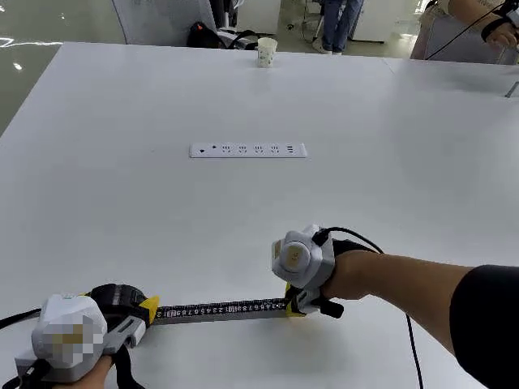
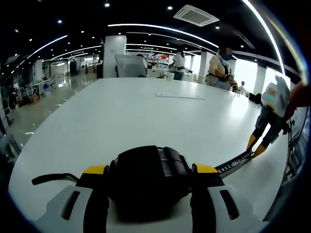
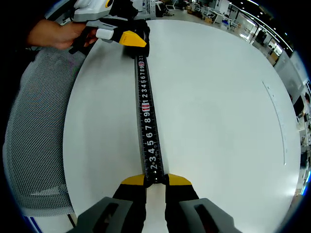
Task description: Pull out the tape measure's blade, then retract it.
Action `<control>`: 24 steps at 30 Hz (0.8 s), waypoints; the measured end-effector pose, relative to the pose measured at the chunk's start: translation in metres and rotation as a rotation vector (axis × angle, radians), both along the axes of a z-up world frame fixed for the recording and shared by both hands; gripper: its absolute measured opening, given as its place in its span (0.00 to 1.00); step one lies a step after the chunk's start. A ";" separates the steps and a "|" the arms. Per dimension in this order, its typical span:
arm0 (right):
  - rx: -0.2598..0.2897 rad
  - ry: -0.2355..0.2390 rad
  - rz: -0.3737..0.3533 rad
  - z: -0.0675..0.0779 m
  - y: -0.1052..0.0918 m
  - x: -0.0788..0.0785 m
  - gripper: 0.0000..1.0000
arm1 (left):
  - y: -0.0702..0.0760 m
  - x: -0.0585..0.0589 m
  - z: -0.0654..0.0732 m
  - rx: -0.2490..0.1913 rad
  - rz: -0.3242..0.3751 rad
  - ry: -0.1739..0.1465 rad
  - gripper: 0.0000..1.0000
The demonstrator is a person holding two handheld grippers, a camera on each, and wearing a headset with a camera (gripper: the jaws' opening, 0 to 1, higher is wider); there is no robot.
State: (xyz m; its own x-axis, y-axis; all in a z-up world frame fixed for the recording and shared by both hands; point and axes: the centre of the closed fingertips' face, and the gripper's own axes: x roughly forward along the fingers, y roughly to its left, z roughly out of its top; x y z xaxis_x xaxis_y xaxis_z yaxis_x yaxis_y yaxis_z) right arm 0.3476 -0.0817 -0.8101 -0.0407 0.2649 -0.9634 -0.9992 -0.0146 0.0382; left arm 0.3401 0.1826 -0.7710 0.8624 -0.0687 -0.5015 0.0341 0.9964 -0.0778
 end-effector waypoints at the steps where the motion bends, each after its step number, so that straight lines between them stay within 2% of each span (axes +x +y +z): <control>1: -0.002 0.002 0.009 0.000 0.000 0.000 0.10 | 0.000 0.000 0.000 0.000 -0.002 0.003 0.64; 9: -0.024 0.009 0.003 -0.001 0.001 0.001 0.10 | 0.001 0.001 -0.003 -0.008 -0.012 0.025 0.63; 12: -0.006 0.021 -0.035 0.000 0.002 0.001 0.10 | 0.000 0.001 -0.003 -0.009 -0.013 0.032 0.63; 13: 0.010 0.032 -0.074 0.001 0.003 0.001 0.10 | 0.000 0.001 -0.004 -0.009 -0.013 0.035 0.63; 19: 0.020 0.018 -0.031 0.000 0.003 0.000 0.10 | 0.000 0.001 -0.004 -0.003 -0.015 0.045 0.63; 24: 0.016 0.018 -0.037 0.000 0.005 0.000 0.10 | 0.000 0.000 -0.004 -0.014 -0.022 0.047 0.63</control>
State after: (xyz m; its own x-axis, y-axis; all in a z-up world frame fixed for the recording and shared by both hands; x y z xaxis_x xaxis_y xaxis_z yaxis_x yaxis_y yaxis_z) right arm 0.3478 -0.0771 -0.8101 -0.0483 0.2820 -0.9582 -0.9982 0.0214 0.0566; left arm 0.3406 0.1830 -0.7747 0.8360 -0.0946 -0.5406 0.0516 0.9942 -0.0942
